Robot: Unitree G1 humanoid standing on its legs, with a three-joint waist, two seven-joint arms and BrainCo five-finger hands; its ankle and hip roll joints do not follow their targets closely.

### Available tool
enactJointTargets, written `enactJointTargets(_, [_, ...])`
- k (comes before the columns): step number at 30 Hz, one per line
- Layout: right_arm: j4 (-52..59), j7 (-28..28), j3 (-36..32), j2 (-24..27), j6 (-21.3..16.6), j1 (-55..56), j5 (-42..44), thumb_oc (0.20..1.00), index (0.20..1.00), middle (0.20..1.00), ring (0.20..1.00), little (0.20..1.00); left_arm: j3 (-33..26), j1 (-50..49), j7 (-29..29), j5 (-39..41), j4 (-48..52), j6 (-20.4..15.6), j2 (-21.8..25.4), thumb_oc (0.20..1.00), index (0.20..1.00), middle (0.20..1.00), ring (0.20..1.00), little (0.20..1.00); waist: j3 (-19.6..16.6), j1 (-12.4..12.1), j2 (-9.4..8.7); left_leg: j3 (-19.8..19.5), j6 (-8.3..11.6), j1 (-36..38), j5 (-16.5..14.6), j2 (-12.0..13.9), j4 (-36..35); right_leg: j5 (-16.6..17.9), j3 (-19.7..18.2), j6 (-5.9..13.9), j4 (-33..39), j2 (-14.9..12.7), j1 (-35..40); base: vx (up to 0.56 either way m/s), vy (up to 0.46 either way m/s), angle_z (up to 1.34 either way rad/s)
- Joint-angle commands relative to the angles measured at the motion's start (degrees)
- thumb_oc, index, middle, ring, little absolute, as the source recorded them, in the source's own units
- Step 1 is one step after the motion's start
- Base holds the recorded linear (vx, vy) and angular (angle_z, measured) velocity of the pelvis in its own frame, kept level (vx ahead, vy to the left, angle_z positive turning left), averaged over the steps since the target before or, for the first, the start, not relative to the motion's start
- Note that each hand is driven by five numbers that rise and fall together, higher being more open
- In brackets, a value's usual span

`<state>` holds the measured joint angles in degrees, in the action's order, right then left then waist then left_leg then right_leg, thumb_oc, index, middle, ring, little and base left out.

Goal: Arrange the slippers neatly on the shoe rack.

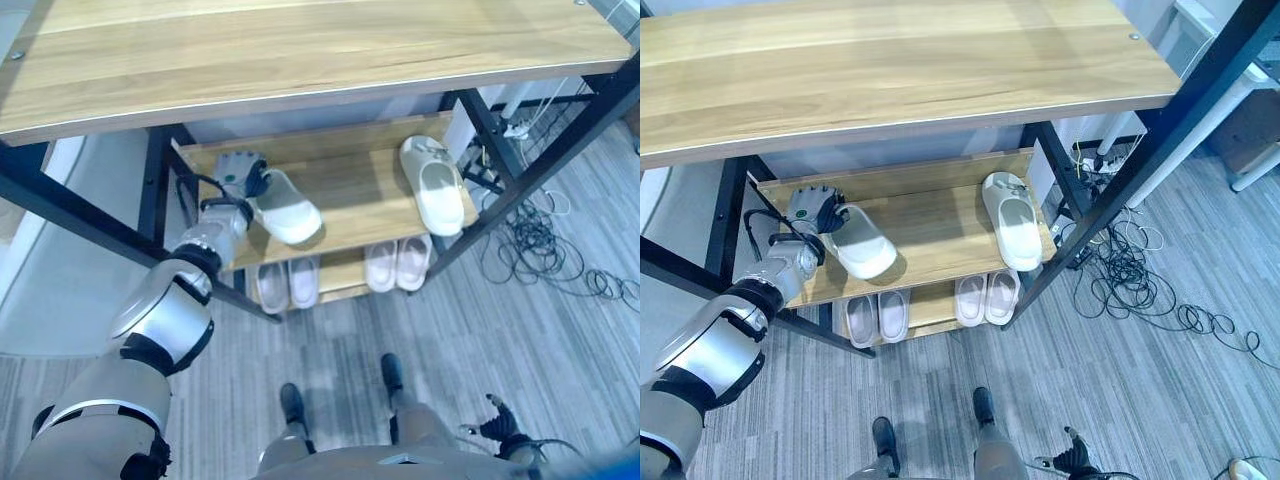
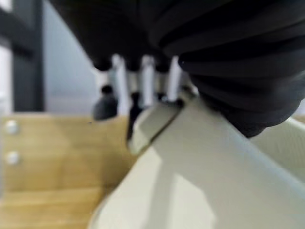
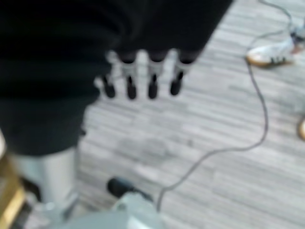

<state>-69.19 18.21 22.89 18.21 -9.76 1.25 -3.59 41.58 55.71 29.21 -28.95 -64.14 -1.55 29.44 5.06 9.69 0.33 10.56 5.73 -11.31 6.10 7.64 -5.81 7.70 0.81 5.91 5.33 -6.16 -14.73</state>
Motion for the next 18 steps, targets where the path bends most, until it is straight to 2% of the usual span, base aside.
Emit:
enactJointTargets(1, [1.9, 1.6, -1.6, 2.8, -0.9, -3.5, 0.7, 1.000, 1.000, 1.000, 1.000, 1.000, -2.8, 5.9, 3.7, -3.4, 5.5, -0.9, -1.2, 0.200, 0.200, 0.200, 0.200, 0.200, 5.3, -0.2, 4.22, -3.1, 1.25, -0.7, -0.8, 1.5, 0.8, -4.4, 1.2, 3.43, -2.7, -0.7, -0.5, 0.00, 0.000, 0.00])
enactJointTargets(4, [3.7, 2.4, -1.7, 3.5, -1.0, -2.8, -0.4, 1.000, 1.000, 1.000, 1.000, 1.000, -3.2, 5.1, 5.5, -5.2, 9.6, -0.6, -2.6, 0.200, 0.200, 0.200, 0.200, 0.200, 6.4, 0.3, 4.41, -2.6, 1.37, -0.7, -0.8, 1.7, 0.8, -4.5, 0.5, 3.30, -3.1, -0.5, -1.0, -0.01, -0.024, 0.00])
enactJointTargets(10, [4.0, 4.1, -0.7, 5.0, -1.5, -3.2, -2.8, 1.000, 1.000, 1.000, 1.000, 1.000, -0.3, 7.2, 7.6, -11.6, 7.8, 2.2, -4.0, 0.200, 0.200, 0.200, 0.200, 0.200, 8.0, 1.3, 4.77, -1.0, 1.63, -1.1, -0.6, 2.6, 0.8, -4.1, -1.2, 3.37, -3.4, 0.1, -2.9, -0.01, -0.026, -0.11])
enactJointTargets(18, [4.6, 5.7, 0.3, 5.8, -2.3, -4.1, -4.1, 1.000, 1.000, 1.000, 1.000, 1.000, 0.9, 9.5, 9.0, -13.5, 4.5, 3.8, -7.2, 0.200, 0.200, 0.200, 0.200, 0.200, 9.3, 2.3, 4.88, 0.4, 1.89, -2.0, -0.3, 3.5, 0.8, -3.9, -2.8, 3.19, -3.9, 0.6, -5.5, -0.01, -0.028, -0.12])
